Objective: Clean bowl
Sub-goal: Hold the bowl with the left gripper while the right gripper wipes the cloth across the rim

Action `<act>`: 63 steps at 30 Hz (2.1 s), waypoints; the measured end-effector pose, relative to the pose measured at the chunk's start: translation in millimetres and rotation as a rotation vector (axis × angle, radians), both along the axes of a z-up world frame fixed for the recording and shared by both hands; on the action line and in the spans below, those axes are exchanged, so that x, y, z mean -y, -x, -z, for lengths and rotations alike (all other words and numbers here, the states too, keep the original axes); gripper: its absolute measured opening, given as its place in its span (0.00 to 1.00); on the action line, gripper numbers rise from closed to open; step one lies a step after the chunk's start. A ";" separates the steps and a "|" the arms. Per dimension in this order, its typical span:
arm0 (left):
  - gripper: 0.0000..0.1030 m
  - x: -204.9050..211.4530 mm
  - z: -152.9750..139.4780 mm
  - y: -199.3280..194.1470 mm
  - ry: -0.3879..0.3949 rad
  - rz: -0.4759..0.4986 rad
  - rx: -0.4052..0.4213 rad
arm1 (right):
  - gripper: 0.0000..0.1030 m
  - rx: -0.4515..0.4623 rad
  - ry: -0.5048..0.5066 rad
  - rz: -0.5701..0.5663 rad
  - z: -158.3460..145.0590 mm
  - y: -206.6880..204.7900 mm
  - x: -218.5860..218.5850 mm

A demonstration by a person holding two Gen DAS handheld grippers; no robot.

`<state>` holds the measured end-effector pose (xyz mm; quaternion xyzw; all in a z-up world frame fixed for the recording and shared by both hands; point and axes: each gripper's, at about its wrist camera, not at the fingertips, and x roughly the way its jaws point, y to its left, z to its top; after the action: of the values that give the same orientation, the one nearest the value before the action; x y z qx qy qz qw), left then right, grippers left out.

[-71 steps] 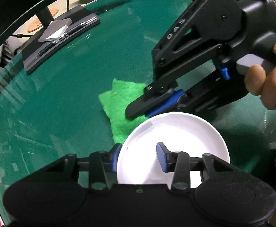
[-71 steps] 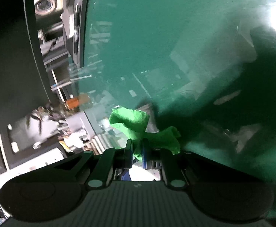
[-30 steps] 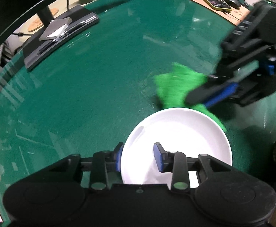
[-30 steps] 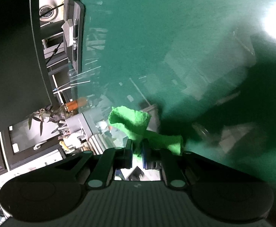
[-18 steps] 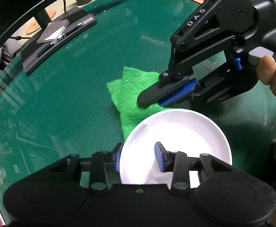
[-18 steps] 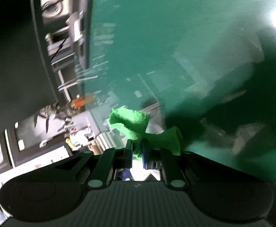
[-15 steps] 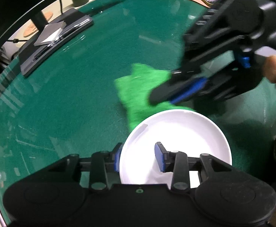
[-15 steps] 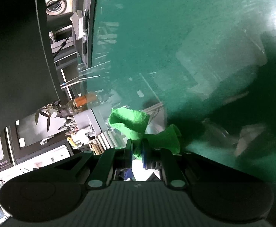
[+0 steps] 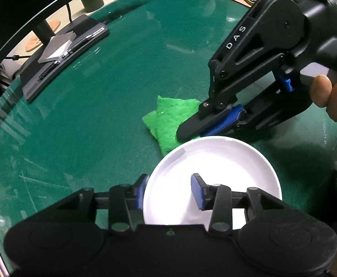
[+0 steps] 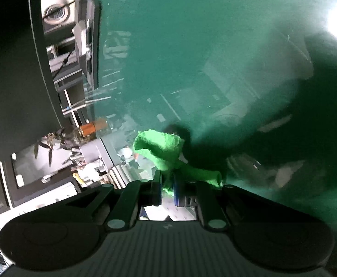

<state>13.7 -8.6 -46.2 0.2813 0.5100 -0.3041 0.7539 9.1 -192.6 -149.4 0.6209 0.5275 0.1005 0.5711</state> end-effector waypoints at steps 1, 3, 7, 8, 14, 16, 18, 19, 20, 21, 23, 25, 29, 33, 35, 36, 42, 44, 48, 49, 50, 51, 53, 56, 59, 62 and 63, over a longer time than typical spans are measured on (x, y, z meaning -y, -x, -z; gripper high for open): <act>0.39 0.4 0.0 -0.5 0.000 0.006 -0.002 | 0.10 0.002 0.000 0.002 -0.9 2.0 1.4; 0.39 1.5 0.0 -1.9 0.000 0.019 -0.006 | 0.10 0.002 0.000 0.008 -3.9 11.3 8.4; 0.39 4.4 0.2 -3.3 -0.002 0.038 -0.007 | 0.11 -0.034 -0.040 0.012 -4.3 38.8 26.4; 0.39 5.2 0.2 -3.3 -0.003 0.038 -0.006 | 0.11 -0.034 -0.042 0.013 -4.0 38.8 26.5; 0.40 7.1 -0.2 -1.4 -0.007 0.028 0.001 | 0.11 -0.030 -0.028 0.037 4.2 12.2 11.7; 0.40 7.3 -0.4 -1.5 -0.008 0.028 0.000 | 0.11 -0.001 -0.032 0.012 1.7 -5.2 1.0; 0.40 7.8 -0.6 -1.9 -0.007 0.034 -0.004 | 0.11 0.013 -0.044 0.005 -0.1 -7.9 -0.4; 0.40 8.3 -0.9 -1.8 -0.006 0.038 -0.005 | 0.11 0.022 -0.041 0.007 -2.1 -6.2 0.3; 0.40 9.0 -1.0 -1.8 -0.006 0.045 -0.006 | 0.11 0.032 -0.037 0.008 -4.1 -4.4 1.1; 0.41 9.8 -1.0 -1.8 -0.006 0.053 -0.007 | 0.11 0.032 -0.041 0.014 -4.9 -2.3 3.0; 0.41 11.1 -1.0 -1.9 -0.006 0.066 -0.005 | 0.11 0.023 -0.053 0.037 -6.0 8.5 12.2; 0.42 11.0 -0.9 -3.1 -0.001 0.065 -0.005 | 0.11 0.010 -0.057 0.052 -8.4 25.0 23.5; 0.40 7.6 -5.2 -6.4 0.005 -0.011 0.017 | 0.11 -0.025 -0.067 0.077 -6.0 47.0 34.0; 0.45 -11.4 -23.7 -1.7 0.088 -0.139 0.027 | 0.11 -0.020 -0.070 0.105 -3.8 48.8 35.1; 0.46 -17.0 -25.9 6.7 0.075 -0.146 0.027 | 0.11 -0.013 -0.074 0.109 -3.9 47.0 33.4; 0.45 -17.3 -23.9 9.1 0.056 -0.143 0.030 | 0.11 -0.011 -0.070 0.100 -4.3 45.8 31.5; 0.28 -15.2 -3.5 10.4 -0.021 -0.115 0.010 | 0.11 -0.010 -0.065 0.062 -5.8 44.9 27.2; 0.27 -17.6 -4.0 6.9 -0.005 -0.111 -0.007 | 0.11 -0.014 -0.056 0.055 -6.4 42.5 26.0; 0.27 -20.6 -4.8 5.0 0.009 -0.108 -0.018 | 0.11 -0.002 -0.037 0.045 -6.8 23.3 18.5; 0.27 -20.6 -4.8 4.8 0.010 -0.111 -0.019 | 0.11 0.016 -0.036 0.031 -6.9 10.0 11.0; 0.27 -20.2 -4.8 4.8 0.010 -0.111 -0.020 | 0.11 0.018 -0.037 0.028 -6.8 7.7 9.3; 0.27 -19.8 -4.7 4.9 0.009 -0.110 -0.020 | 0.11 0.031 -0.044 0.006 -6.5 -5.3 -0.4; 0.28 -18.6 -4.7 5.0 0.013 -0.105 -0.025 | 0.10 0.038 -0.039 -0.006 -7.3 -7.3 -4.3; 0.31 -14.4 -4.2 3.7 0.023 -0.083 -0.037 | 0.10 0.039 -0.035 -0.007 -8.4 0.4 0.9; 0.31 -12.2 -2.9 0.5 0.026 -0.058 -0.043 | 0.10 0.005 -0.040 0.011 -6.9 23.0 18.0; 0.31 -12.6 -2.5 0.9 0.026 -0.049 -0.045 | 0.10 -0.025 -0.050 0.030 -6.3 40.5 26.6; 0.31 -12.4 -2.3 0.9 0.025 -0.047 -0.044 | 0.11 -0.024 -0.049 0.032 -7.0 42.3 26.4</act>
<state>12.8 3.8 -44.0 0.2533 0.5292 -0.2987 0.7527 -33.2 -219.0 -142.4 0.6444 0.5217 0.0965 0.5507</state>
